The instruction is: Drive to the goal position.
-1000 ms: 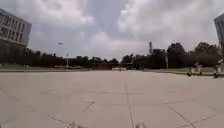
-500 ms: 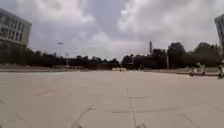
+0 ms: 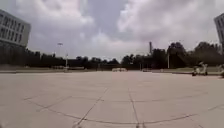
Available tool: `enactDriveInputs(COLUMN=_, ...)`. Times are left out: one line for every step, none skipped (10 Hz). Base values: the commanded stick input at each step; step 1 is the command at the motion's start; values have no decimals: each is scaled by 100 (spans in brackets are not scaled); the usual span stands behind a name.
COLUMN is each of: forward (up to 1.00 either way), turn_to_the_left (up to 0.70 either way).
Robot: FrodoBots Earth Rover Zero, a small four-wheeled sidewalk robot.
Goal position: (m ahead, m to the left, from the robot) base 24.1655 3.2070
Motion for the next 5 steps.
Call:
enactDriveInputs(forward=60, turn_to_the_left=0)
enactDriveInputs(forward=60, turn_to_the_left=0)
enactDriveInputs(forward=60, turn_to_the_left=0)
enactDriveInputs(forward=60, turn_to_the_left=0)
enactDriveInputs(forward=60, turn_to_the_left=0)
